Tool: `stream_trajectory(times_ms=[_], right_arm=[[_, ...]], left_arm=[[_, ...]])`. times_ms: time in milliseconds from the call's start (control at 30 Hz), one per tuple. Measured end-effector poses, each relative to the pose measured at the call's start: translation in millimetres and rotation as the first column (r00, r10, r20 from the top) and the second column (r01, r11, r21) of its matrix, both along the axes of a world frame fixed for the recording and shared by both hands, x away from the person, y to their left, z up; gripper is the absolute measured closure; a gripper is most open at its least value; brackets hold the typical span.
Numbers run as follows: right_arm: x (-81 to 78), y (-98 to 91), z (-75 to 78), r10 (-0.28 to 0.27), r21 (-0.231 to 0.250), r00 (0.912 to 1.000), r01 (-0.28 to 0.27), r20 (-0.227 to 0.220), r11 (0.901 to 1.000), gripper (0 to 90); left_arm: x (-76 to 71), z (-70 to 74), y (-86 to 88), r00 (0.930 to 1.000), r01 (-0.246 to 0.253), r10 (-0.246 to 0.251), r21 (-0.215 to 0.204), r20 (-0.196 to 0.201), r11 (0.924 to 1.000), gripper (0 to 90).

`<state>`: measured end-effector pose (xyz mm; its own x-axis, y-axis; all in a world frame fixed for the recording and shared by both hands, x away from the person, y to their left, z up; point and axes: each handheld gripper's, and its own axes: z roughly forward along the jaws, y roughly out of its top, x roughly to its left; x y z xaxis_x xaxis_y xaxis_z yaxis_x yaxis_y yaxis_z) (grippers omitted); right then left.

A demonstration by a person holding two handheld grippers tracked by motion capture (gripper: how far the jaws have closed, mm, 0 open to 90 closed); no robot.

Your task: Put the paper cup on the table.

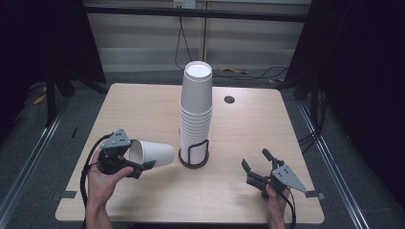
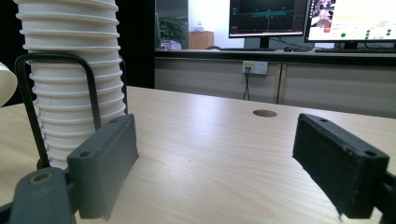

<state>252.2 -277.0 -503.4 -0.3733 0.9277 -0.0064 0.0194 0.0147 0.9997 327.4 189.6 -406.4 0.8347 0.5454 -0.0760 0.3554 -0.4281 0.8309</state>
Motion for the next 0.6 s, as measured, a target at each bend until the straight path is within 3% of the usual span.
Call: stream_trajectory(times_ms=[267,600], right_arm=[[0.1,0.1,-0.1,-0.001,0.001,1.0,0.001,0.002,1.0,13.6],[0.0,0.0,-0.1,0.0,0.0,1.0,0.0,0.004,1.0,13.8]], left_arm=[[19.7,-0.2,-1.3,0.9984,-0.019,0.024,0.11,-0.05,0.9938,6.4],[46.8,5.3,-11.7,0.9947,0.022,0.001,0.221,-0.103,0.9751,6.3]])
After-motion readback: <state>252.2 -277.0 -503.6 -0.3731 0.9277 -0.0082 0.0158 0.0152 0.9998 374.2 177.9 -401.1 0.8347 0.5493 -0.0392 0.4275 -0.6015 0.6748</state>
